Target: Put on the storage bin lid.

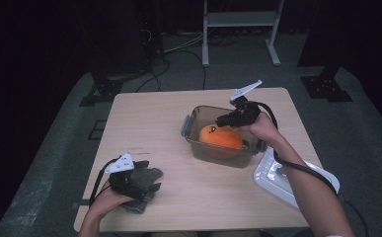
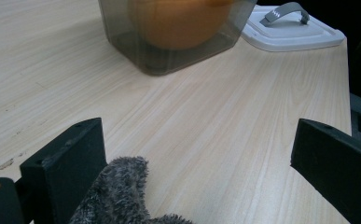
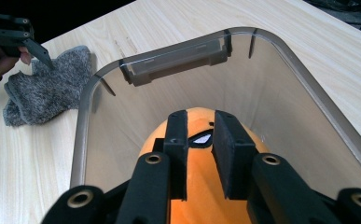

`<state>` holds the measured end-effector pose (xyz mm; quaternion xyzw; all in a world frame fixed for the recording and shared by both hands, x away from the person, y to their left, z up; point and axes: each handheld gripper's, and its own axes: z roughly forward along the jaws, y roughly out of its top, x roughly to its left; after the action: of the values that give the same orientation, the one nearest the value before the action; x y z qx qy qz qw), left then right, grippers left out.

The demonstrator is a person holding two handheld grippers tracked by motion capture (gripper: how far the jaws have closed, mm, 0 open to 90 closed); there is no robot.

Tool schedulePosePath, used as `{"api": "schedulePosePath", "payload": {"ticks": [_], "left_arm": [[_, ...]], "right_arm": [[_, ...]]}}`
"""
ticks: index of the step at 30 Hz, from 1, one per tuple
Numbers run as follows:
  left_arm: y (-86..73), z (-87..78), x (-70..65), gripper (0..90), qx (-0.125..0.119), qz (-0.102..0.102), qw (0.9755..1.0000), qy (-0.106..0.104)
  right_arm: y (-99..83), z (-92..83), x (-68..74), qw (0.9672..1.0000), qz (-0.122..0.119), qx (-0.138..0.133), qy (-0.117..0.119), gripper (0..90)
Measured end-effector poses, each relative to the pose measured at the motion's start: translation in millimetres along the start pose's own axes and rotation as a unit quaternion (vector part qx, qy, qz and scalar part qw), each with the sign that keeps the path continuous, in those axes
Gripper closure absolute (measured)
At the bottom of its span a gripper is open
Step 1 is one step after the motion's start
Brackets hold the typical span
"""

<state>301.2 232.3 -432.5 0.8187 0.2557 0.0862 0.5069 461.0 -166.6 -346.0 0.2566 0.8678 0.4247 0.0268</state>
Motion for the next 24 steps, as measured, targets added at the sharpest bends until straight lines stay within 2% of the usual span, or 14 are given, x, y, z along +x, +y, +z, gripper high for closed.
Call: {"api": "schedulePosePath", "payload": {"ticks": [8, 15, 24], "left_arm": [[0.3, 1.1, -0.3, 2.4, 0.0, -0.001, 1.0, 0.0], [-0.3, 1.4, -0.7, 2.4, -0.001, -0.001, 1.0, -0.001], [1.1, 2.0, 0.7, 2.4, -0.002, 0.0, 1.0, -0.002]], "right_arm": [[-5.0, -6.0, 0.6, 0.9999, 0.011, -0.007, 0.006, 66.4], [-4.4, -16.5, 3.0, 0.9998, 0.007, -0.016, 0.003, 63.3], [-6.0, -34.1, 3.8, 0.9995, 0.013, -0.029, 0.002, 56.1]]}}
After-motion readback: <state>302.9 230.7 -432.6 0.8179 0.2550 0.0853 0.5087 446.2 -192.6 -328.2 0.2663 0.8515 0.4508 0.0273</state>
